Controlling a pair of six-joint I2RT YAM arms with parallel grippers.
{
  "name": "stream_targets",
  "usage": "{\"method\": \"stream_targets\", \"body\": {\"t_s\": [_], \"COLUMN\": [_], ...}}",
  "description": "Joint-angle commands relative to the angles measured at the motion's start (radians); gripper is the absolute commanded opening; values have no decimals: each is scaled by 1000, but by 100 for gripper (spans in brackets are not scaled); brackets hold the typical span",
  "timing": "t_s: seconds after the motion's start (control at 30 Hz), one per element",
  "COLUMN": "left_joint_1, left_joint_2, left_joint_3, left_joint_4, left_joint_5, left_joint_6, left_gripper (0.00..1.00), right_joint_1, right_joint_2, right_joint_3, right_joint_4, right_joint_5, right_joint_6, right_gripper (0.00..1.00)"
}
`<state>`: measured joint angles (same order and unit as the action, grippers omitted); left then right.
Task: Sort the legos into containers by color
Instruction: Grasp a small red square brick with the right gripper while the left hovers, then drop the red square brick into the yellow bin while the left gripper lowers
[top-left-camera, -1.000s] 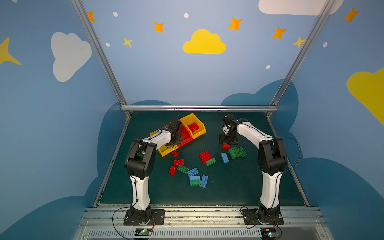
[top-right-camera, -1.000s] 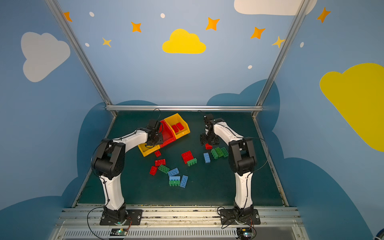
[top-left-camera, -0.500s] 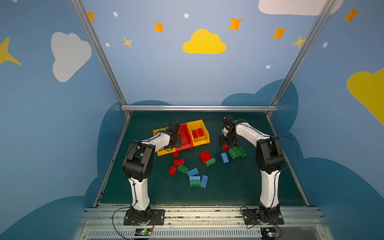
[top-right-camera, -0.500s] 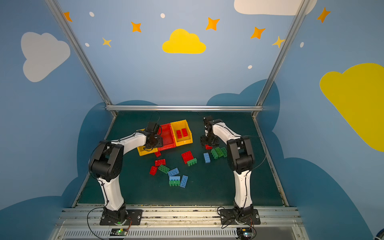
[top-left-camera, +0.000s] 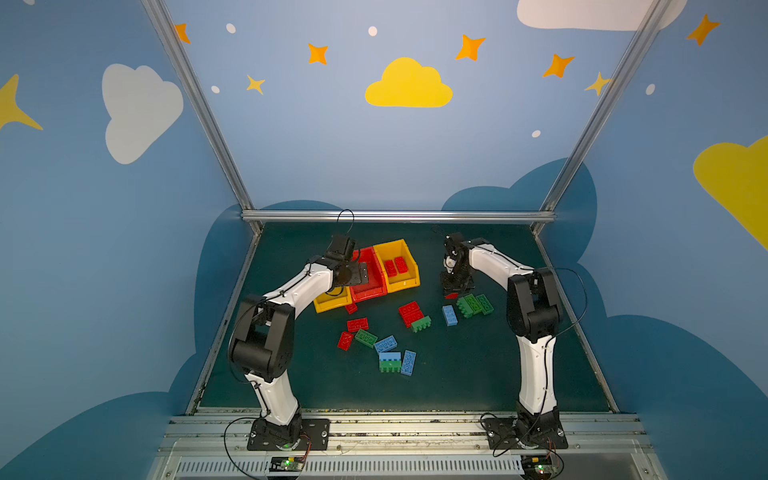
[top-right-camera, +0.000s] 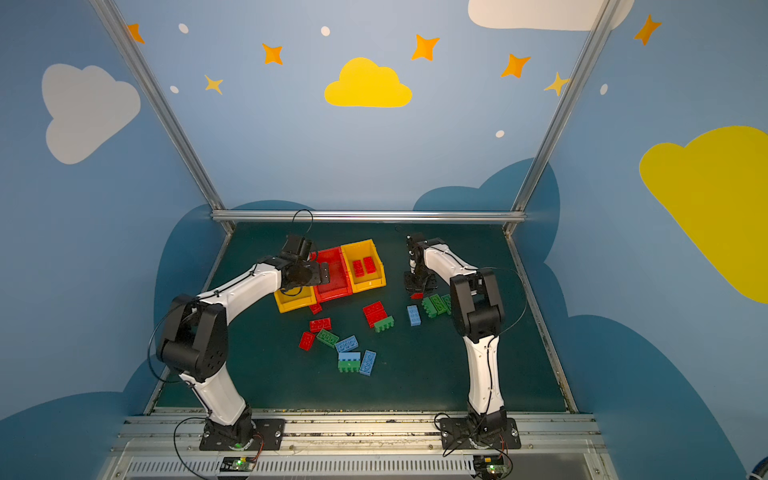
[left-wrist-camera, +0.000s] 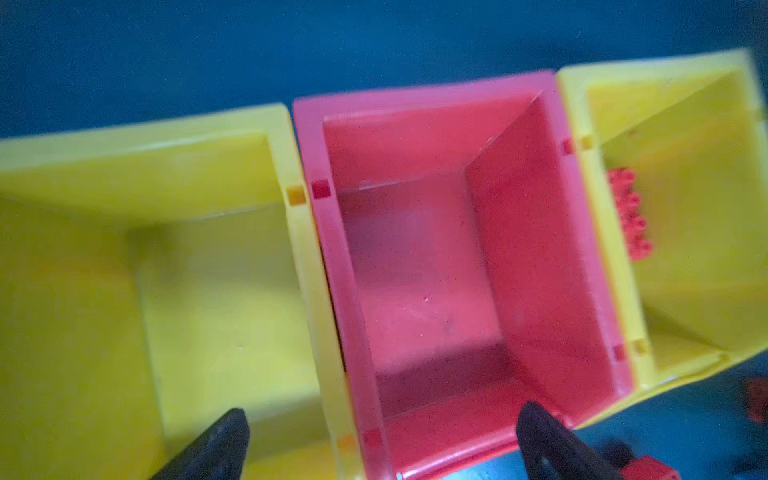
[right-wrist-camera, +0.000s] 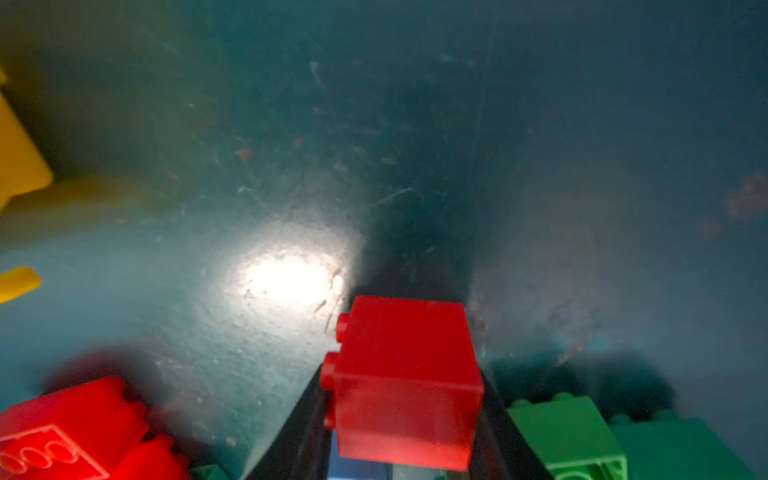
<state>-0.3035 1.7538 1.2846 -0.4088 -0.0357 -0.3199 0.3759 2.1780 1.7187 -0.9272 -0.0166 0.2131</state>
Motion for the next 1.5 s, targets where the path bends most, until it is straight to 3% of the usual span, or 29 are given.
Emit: {"method": "stream_targets", "body": {"t_s": [0.0,0.23,0.6,0.97,1.03,1.1,1.17,1.47], "left_joint_1": [-3,1,-2,-3,-3,-4,-2,-25], "left_joint_2": [-75,-230,-424,-478,-473,-466,-455,-386], "left_joint_3": [-40,-163,-382,-451,-452,-453,-453,-461], "left_joint_4": [-21,-16,-23,-40,-42,-40,-38,-9], "left_joint_5": [-13,-33,-51,-47,-44,-38,-30,-9], "left_joint_6": [-22,-87,-192,-225,-223,-222,-222,-225], "left_gripper": [100,100,100,100,100,100,100,100], "right_joint_1": [20,101,179,205,207,207,210,209], "right_joint_2": [-83,-96,85,208,233,254,255,95], "right_joint_3": [29,223,532,612,653,693,705,575], "right_joint_4": [-68,-101,-66,75,72,57,52,23], "right_joint_5": [12,-46,-119,-170,-178,-189,-199,-165], "right_joint_6": [23,32,32,72,77,83,85,80], "right_gripper": [34,35,37,39,43,60,71,79]}}
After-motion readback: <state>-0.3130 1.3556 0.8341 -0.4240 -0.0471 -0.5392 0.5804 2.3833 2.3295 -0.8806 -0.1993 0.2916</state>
